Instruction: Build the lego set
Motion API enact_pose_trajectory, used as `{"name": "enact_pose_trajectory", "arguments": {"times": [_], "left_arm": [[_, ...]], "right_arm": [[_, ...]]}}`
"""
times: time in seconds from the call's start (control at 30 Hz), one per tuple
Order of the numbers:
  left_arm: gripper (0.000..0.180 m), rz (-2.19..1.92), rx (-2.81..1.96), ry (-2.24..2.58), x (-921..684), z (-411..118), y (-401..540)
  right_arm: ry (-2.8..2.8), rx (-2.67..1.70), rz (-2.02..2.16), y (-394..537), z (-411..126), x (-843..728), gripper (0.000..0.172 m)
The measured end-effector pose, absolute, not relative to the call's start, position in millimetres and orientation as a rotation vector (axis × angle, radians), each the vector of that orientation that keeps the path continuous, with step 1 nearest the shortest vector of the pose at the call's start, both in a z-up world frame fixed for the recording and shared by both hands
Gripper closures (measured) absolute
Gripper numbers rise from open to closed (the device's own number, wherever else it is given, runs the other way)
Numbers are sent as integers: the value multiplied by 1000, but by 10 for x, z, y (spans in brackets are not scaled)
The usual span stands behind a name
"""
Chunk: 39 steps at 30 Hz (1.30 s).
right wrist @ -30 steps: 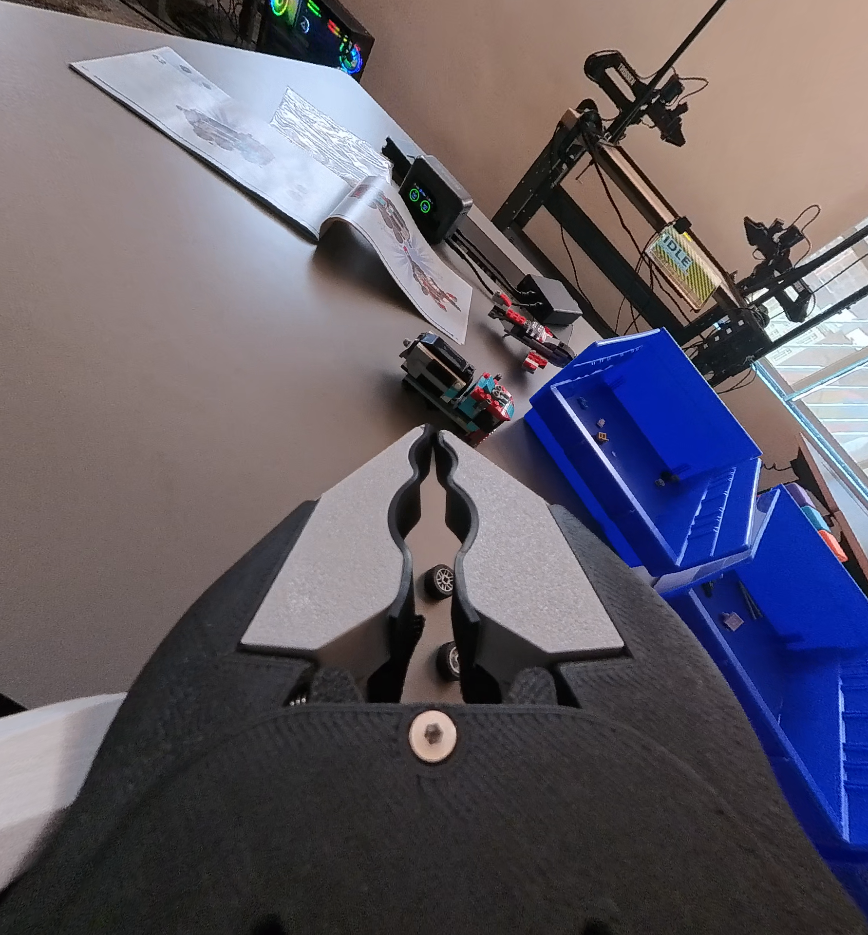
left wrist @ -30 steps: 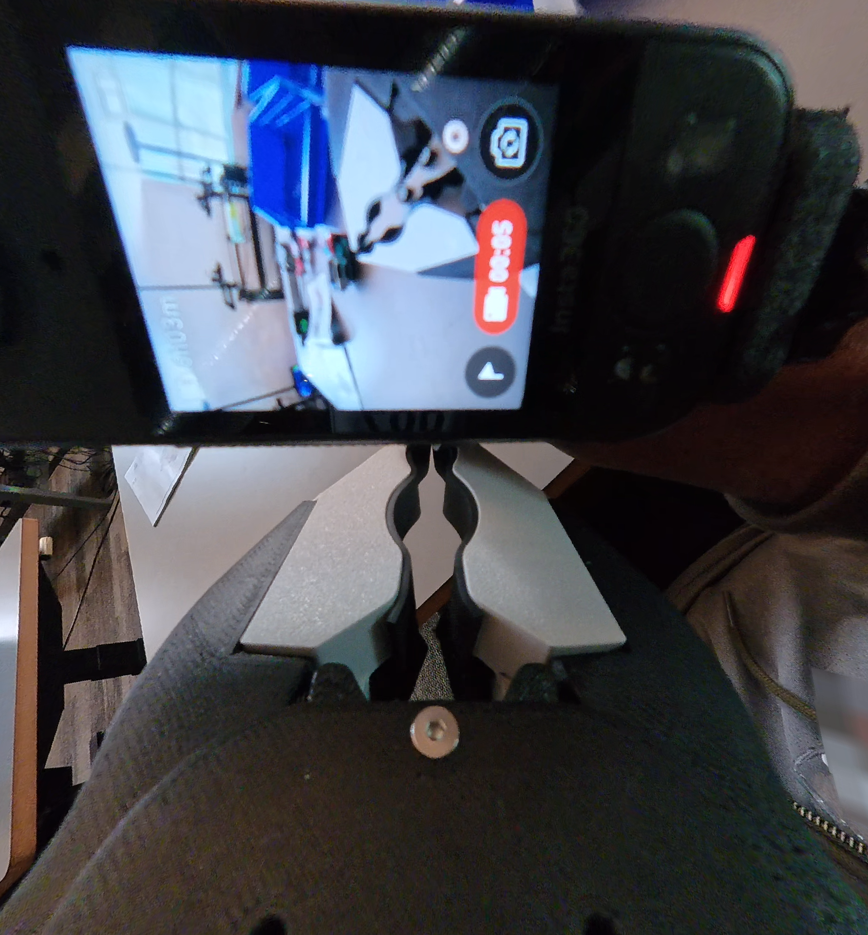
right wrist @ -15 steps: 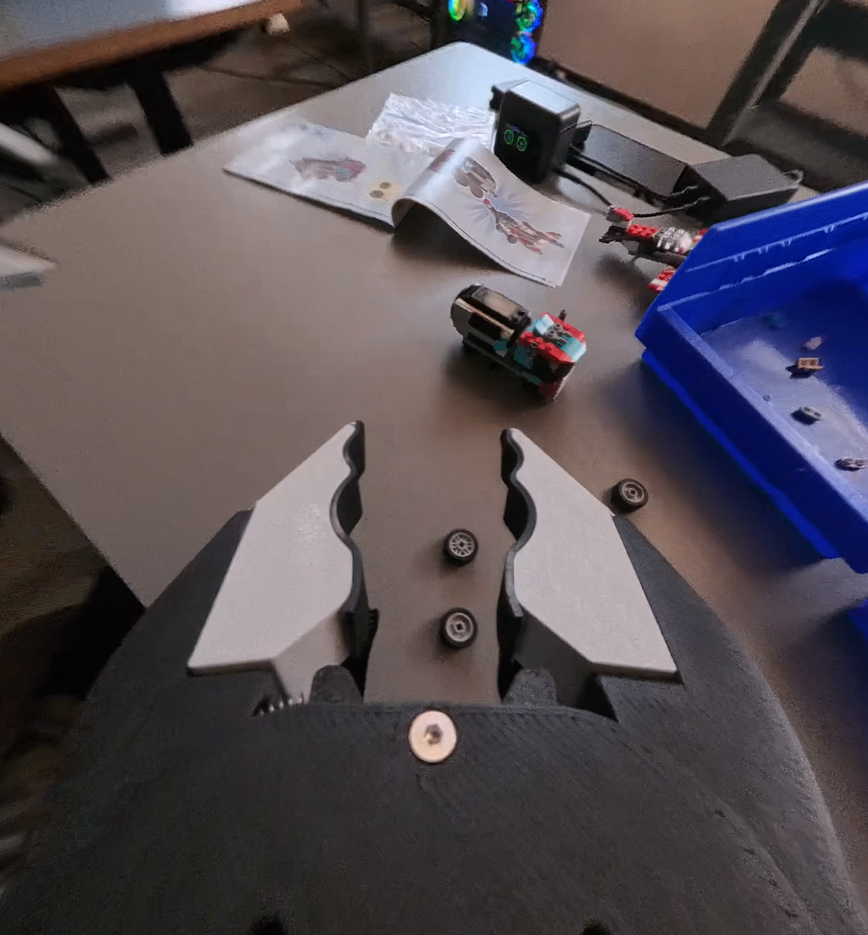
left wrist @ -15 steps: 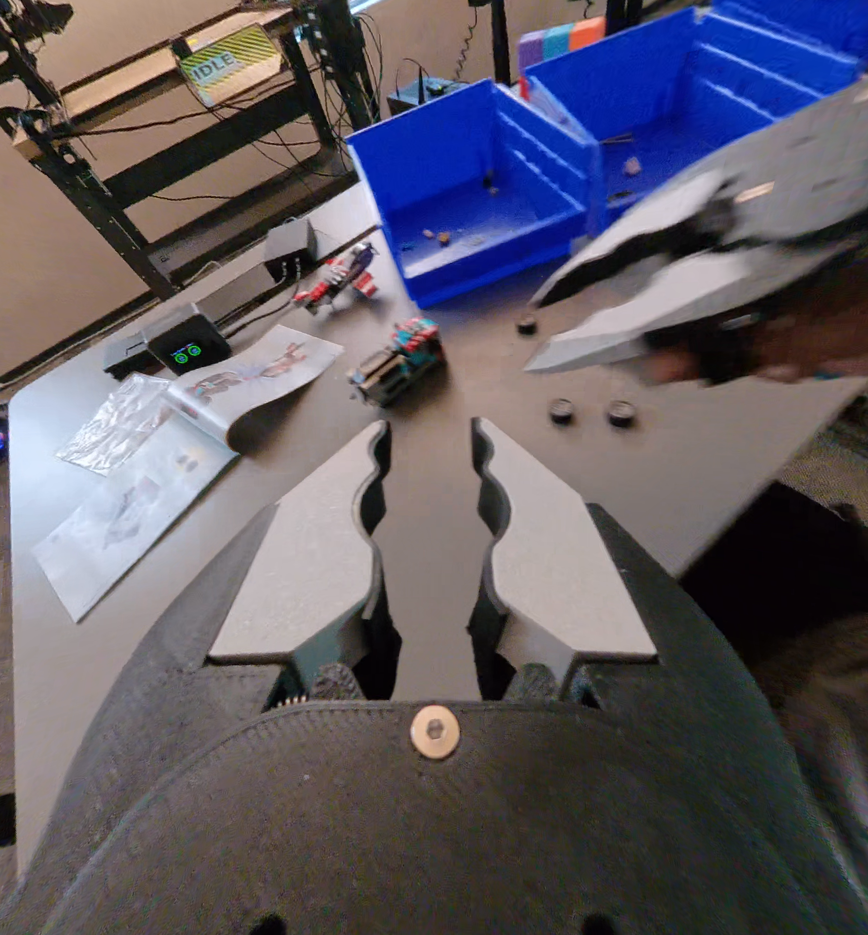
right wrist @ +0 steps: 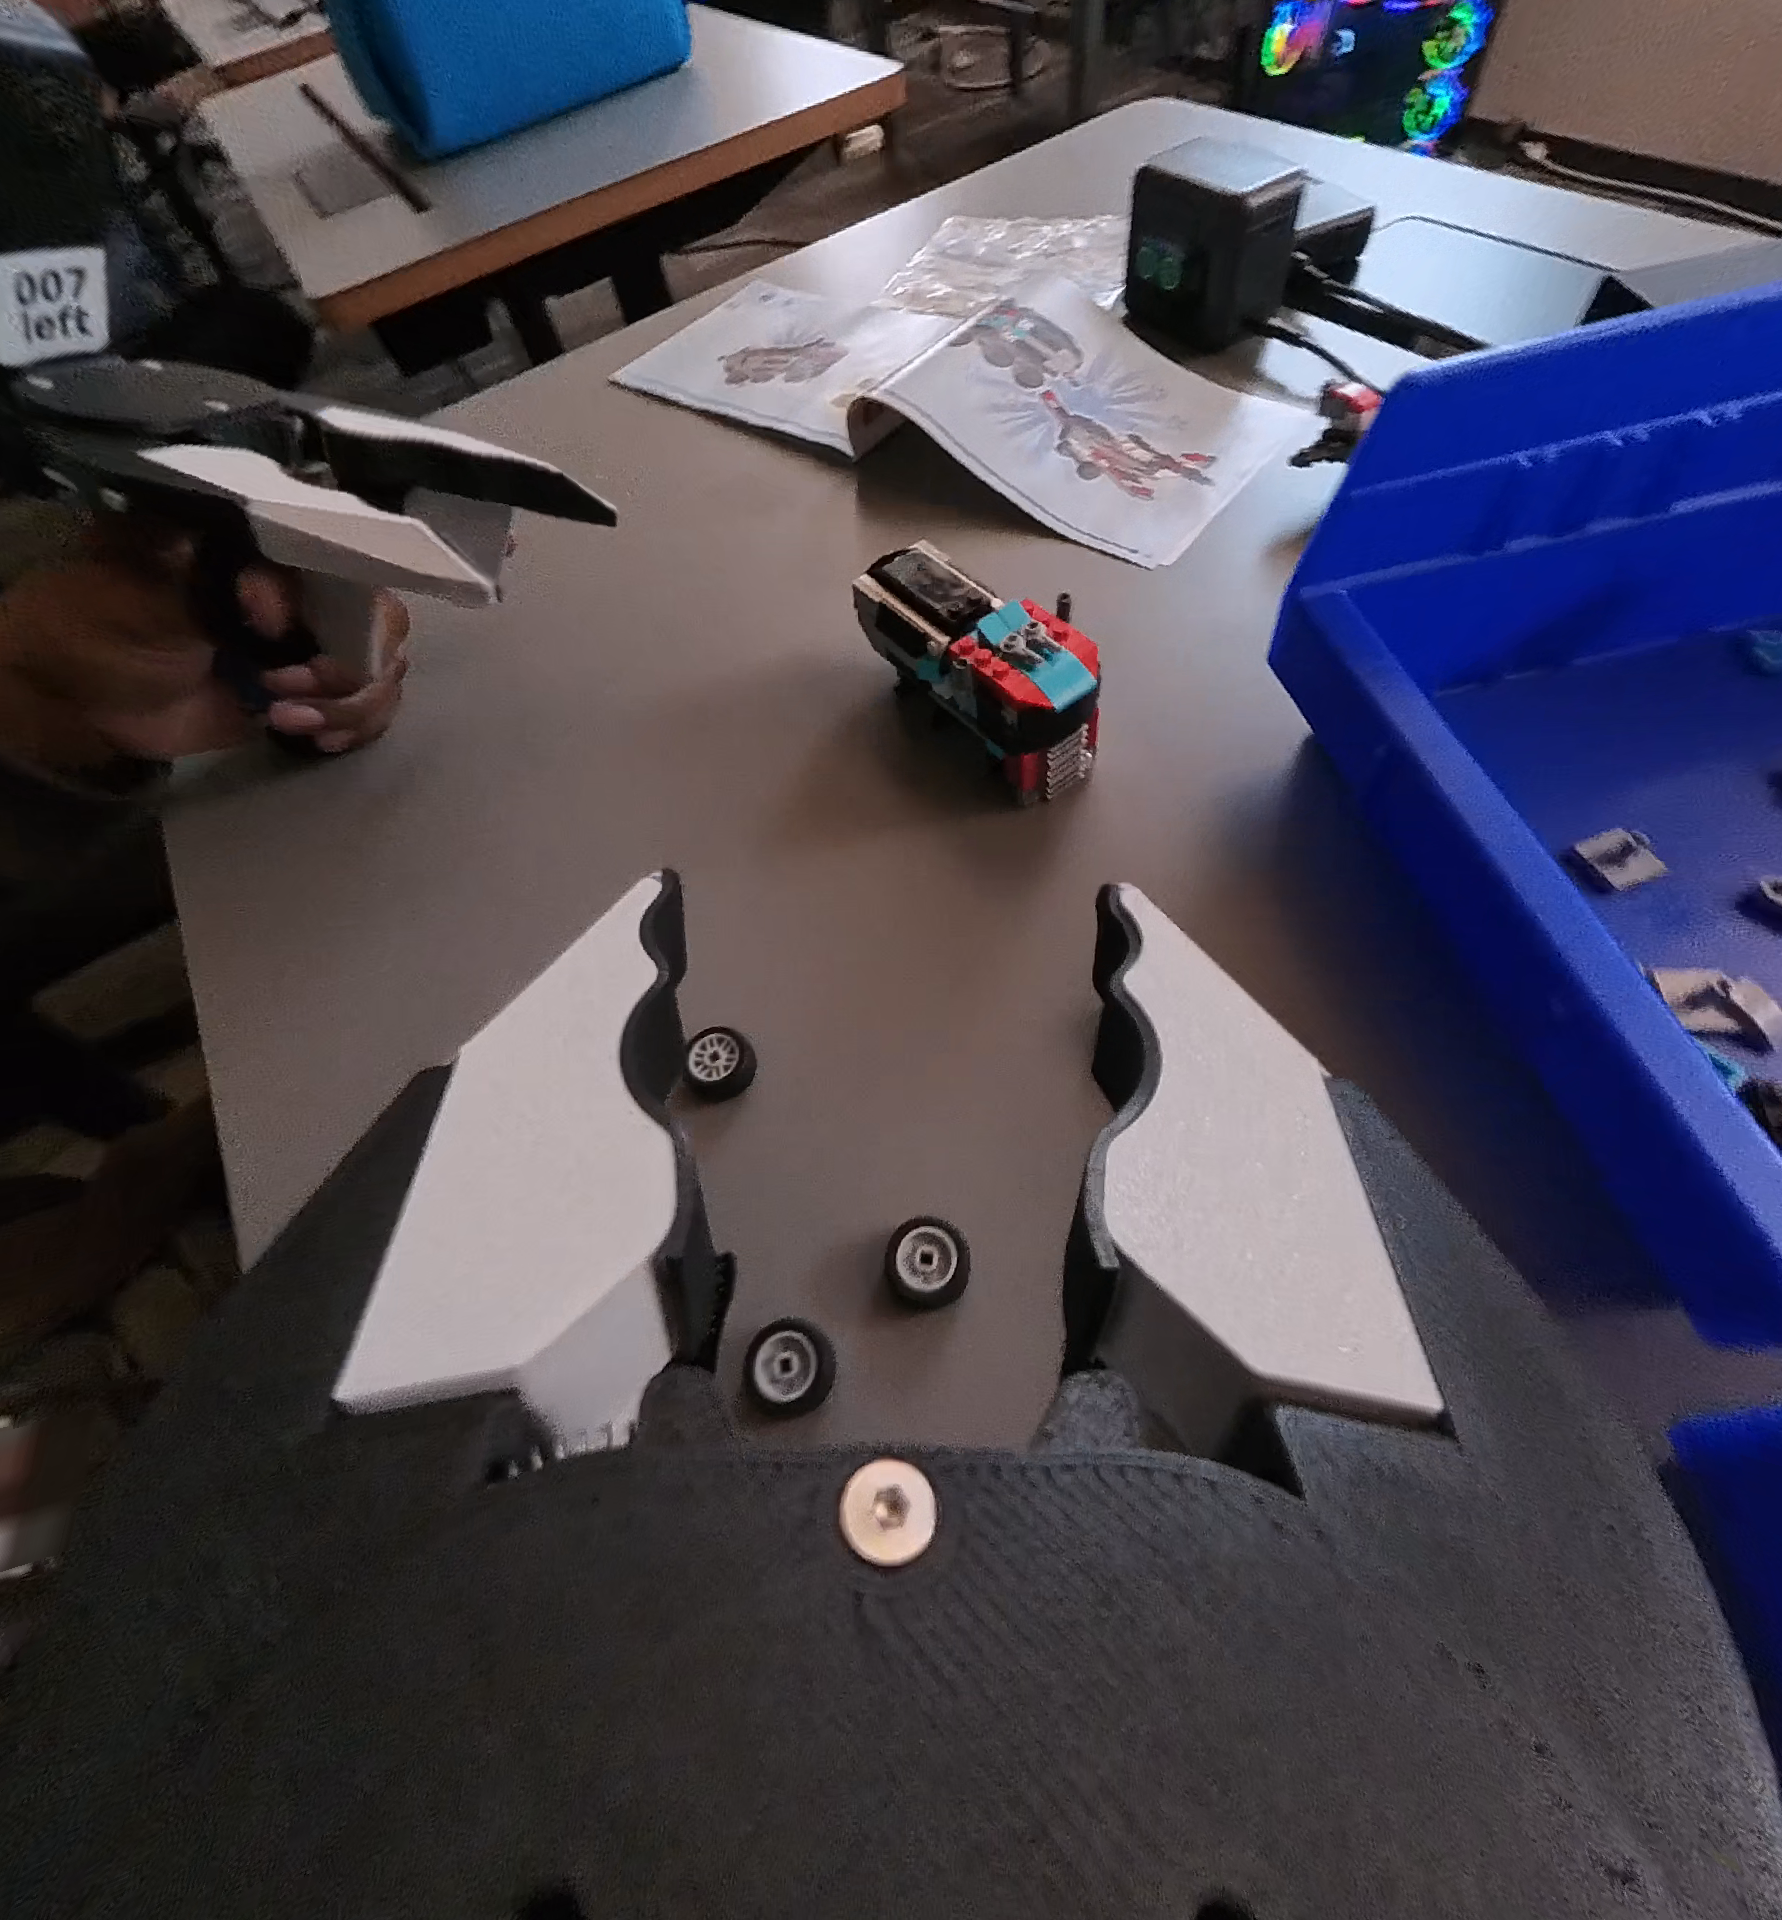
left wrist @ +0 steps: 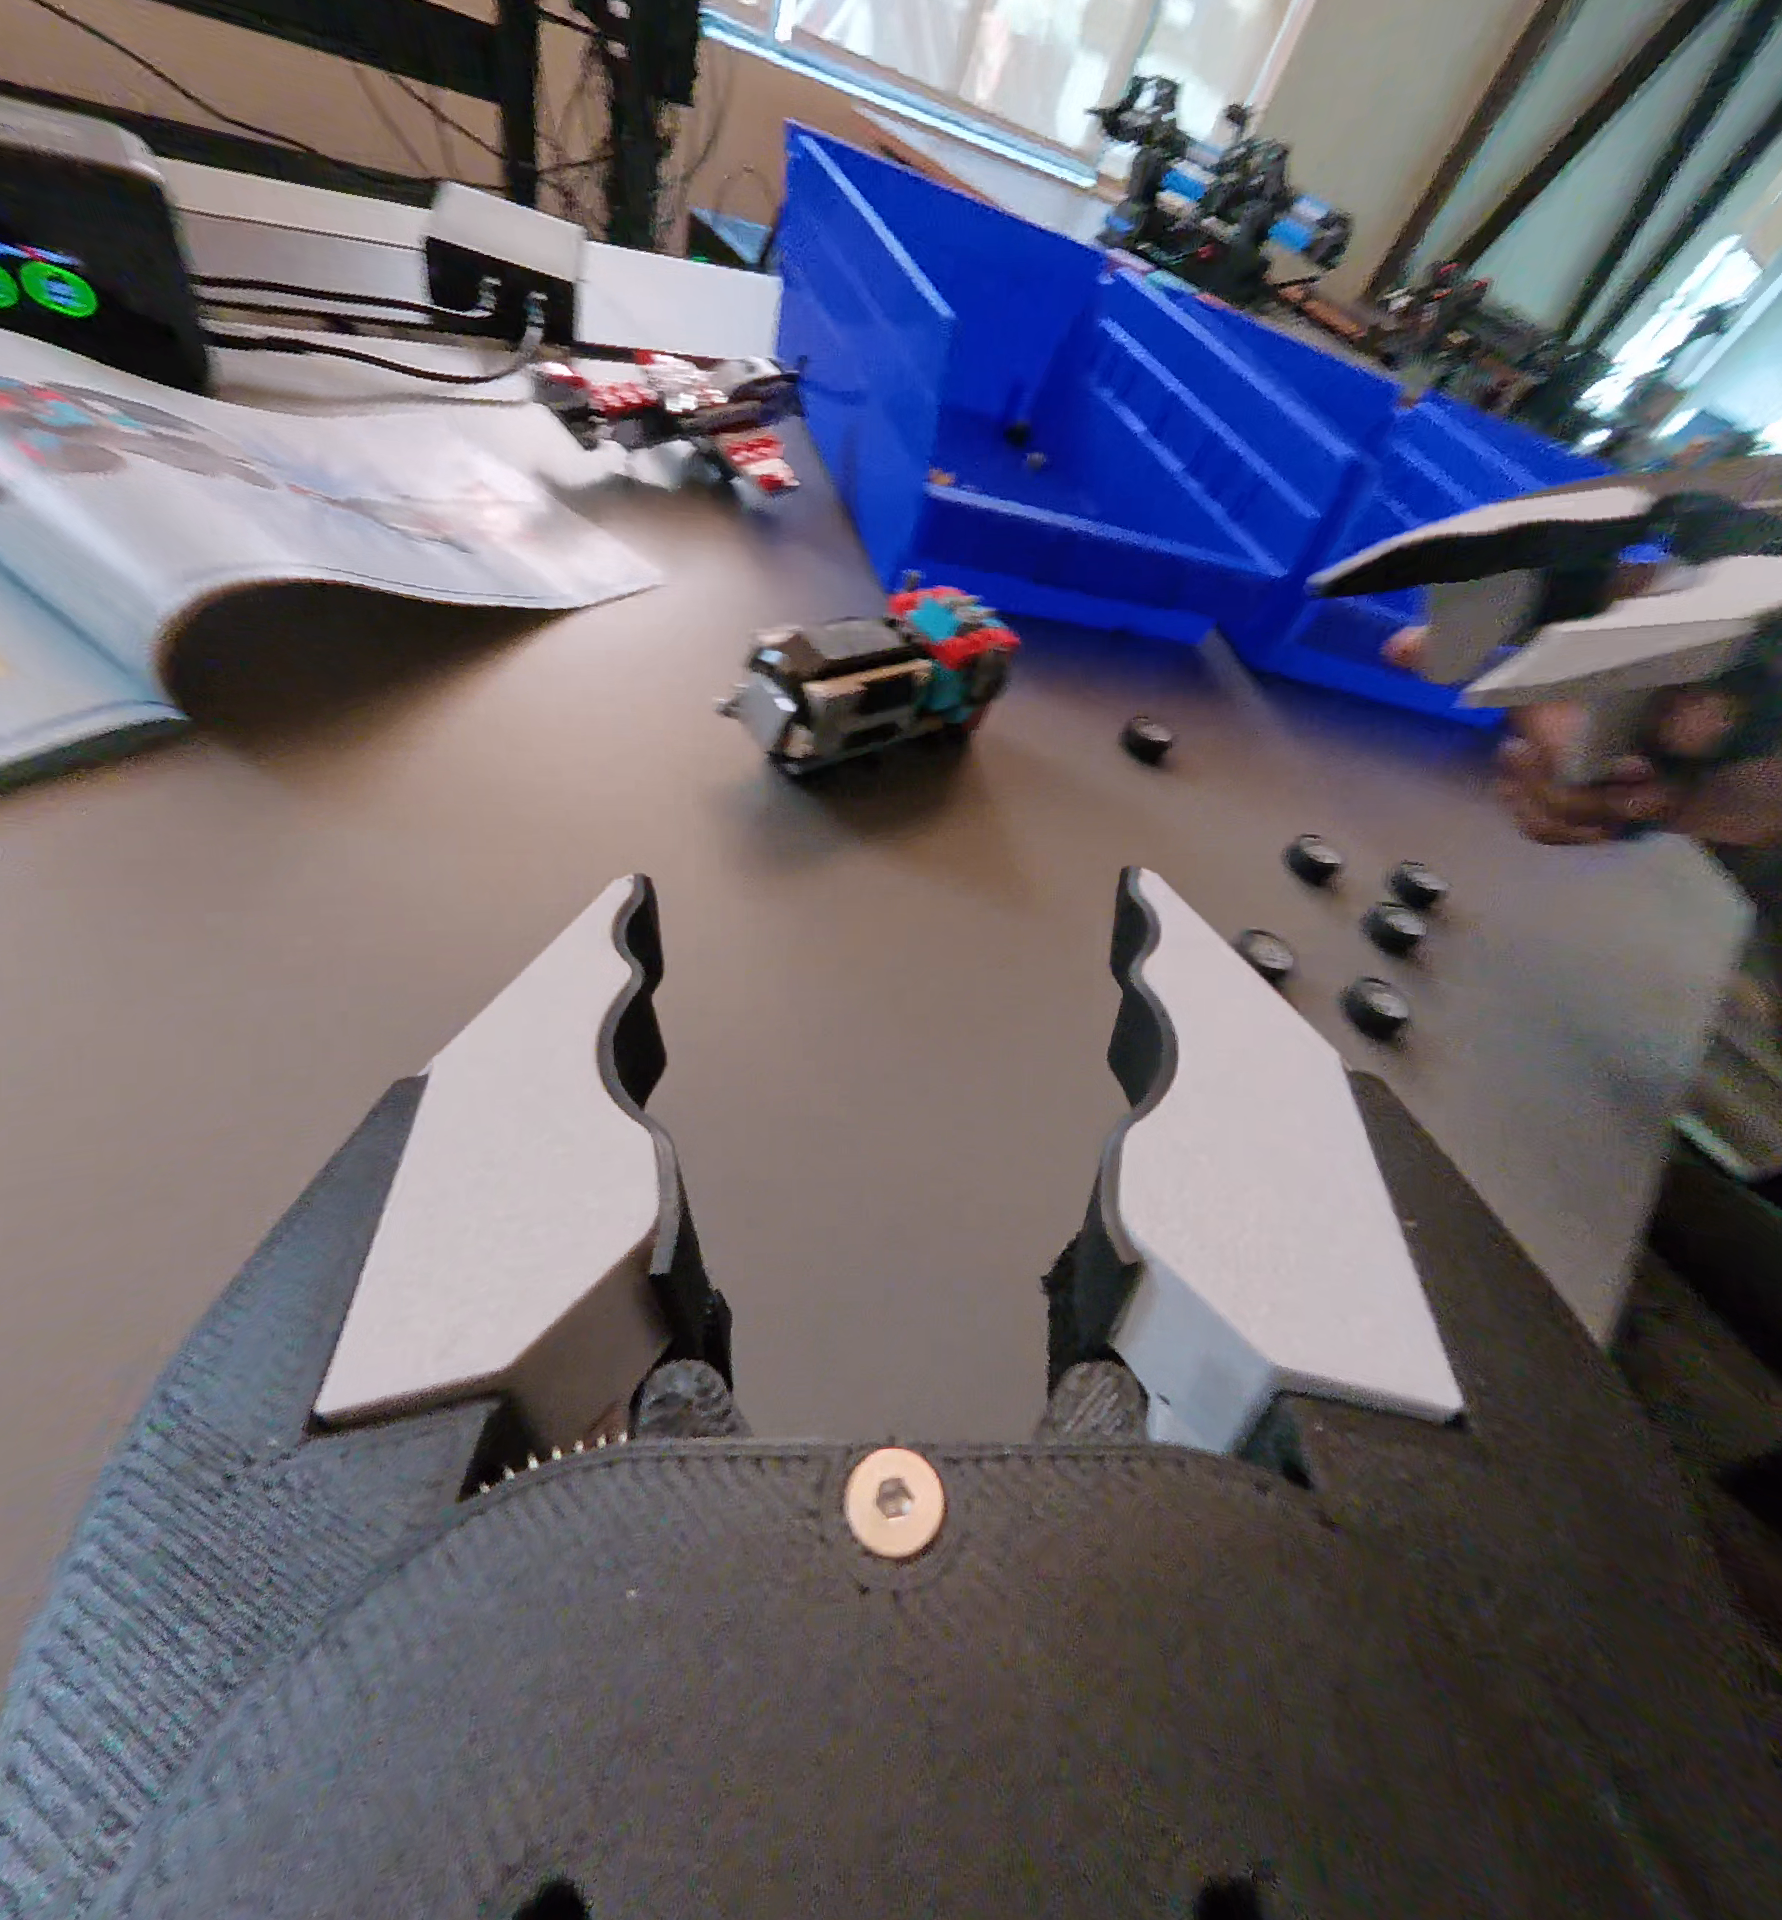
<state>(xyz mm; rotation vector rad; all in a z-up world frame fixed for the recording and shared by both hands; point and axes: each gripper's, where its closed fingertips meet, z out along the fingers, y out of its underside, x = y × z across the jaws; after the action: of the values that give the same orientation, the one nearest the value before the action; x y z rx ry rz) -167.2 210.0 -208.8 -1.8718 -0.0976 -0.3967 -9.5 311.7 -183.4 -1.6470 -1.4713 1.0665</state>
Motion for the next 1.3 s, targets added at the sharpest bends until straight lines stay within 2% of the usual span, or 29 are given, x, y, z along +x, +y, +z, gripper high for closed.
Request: {"name": "enact_pose_trajectory", "arguments": {"times": [0.17,0.37,0.53,0.77,0.9,1.0,1.3], "left_arm": [[88,-439,-1926,55,-1419,-2132,2113],[80,-334,-1969,534,-1611,-2076,2750],[87,-591,-1997,705,-1550,-2201,3139],[103,-553,-2111,894,-1449,-2605,3205],[132,-535,-2153,863,-1445,-2650,3278],[133,-579,-2189,762,-1453,-2644,3306],[133,-1132,-2155,135,-1321,-2410,3228]], "right_arm": [[-1673,-1493,1050,3100,-1896,-349,92],[-1793,-1390,1106,3209,-1873,-719,94],[-1824,-1350,1077,3232,-1967,-931,96],[-1835,-1309,1050,3207,-2092,-927,99],[-1849,-1291,1023,3194,-2147,-931,101],[-1842,-1298,1002,3256,-2203,-913,101],[-1722,-1312,1031,3499,-2128,-833,106]]}}
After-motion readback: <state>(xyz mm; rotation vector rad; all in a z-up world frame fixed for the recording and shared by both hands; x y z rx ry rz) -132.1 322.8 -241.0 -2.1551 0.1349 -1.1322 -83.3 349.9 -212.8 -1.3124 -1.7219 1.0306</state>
